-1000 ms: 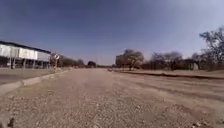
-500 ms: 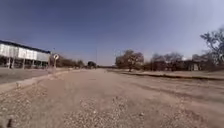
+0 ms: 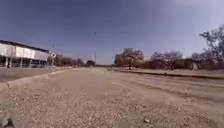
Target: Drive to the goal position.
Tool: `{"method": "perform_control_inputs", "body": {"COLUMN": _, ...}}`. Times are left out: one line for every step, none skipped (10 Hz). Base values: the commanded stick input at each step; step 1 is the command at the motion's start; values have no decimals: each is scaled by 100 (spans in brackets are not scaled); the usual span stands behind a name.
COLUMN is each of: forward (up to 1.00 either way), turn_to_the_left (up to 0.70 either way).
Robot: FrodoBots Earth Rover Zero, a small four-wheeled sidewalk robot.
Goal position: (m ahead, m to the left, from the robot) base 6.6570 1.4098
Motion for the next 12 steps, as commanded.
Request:
{"method": "perform_control_inputs", "body": {"forward": 50, "turn_to_the_left": 0}}
{"method": "perform_control_inputs", "body": {"forward": 50, "turn_to_the_left": 21}}
{"method": "perform_control_inputs", "body": {"forward": 50, "turn_to_the_left": 50}}
{"method": "perform_control_inputs", "body": {"forward": 50, "turn_to_the_left": 50}}
{"method": "perform_control_inputs", "body": {"forward": 50, "turn_to_the_left": 40}}
{"method": "perform_control_inputs", "body": {"forward": 50, "turn_to_the_left": 12}}
{"method": "perform_control_inputs", "body": {"forward": 50, "turn_to_the_left": 0}}
{"method": "perform_control_inputs", "body": {"forward": 50, "turn_to_the_left": 0}}
{"method": "perform_control_inputs", "body": {"forward": 50, "turn_to_the_left": 0}}
{"method": "perform_control_inputs", "body": {"forward": 50, "turn_to_the_left": 0}}
{"method": "perform_control_inputs", "body": {"forward": 50, "turn_to_the_left": 0}}
{"method": "perform_control_inputs", "body": {"forward": 50, "turn_to_the_left": 0}}
